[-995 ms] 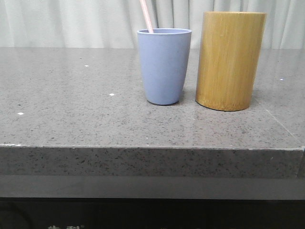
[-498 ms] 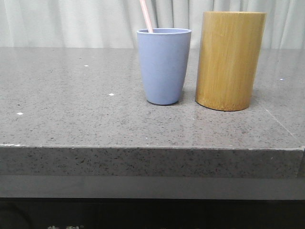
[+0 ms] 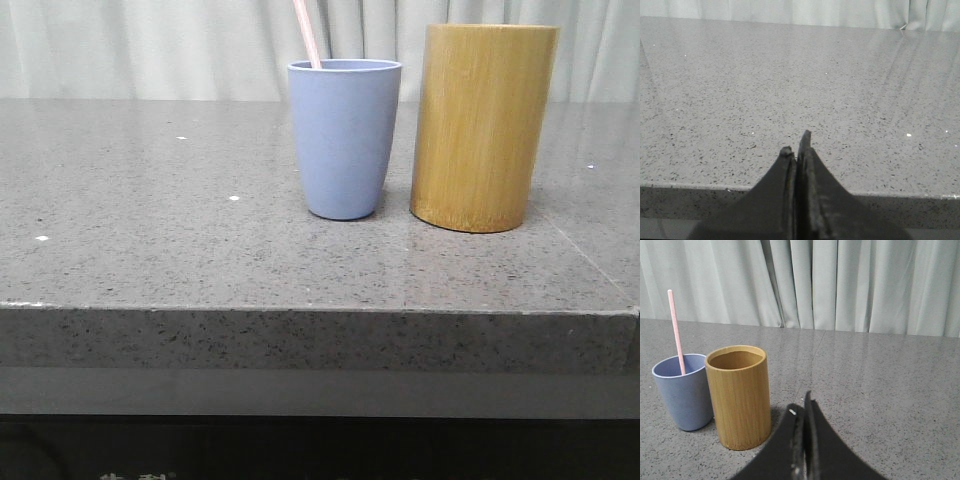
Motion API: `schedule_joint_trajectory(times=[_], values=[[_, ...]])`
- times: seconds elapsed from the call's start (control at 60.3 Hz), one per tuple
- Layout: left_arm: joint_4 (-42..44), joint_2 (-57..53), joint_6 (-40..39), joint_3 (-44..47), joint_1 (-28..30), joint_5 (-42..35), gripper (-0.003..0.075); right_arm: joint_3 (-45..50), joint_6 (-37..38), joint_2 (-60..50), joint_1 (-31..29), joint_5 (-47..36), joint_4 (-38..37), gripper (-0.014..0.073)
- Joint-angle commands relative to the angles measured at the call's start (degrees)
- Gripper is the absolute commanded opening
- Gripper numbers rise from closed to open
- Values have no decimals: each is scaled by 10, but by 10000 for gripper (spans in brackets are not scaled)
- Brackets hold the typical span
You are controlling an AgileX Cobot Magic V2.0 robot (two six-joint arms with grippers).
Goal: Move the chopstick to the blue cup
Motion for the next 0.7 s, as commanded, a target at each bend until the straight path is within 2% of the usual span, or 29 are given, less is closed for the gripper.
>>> schedule_joint_trajectory(times=[0.0, 0.365, 0.448, 0.68], values=[[-5, -13, -4, 4, 1, -46, -19, -14, -2, 7, -3, -49, 1, -87], [-5, -13, -4, 4, 1, -46, -19, -7, -3, 6, -3, -51, -6, -87], [-5, -13, -4, 4, 1, -46, -19, 15, -3, -4, -12, -56, -6, -87], [-5, -13, -4, 4, 1, -46, -19, 143, -3, -70, -86, -97, 7, -87]])
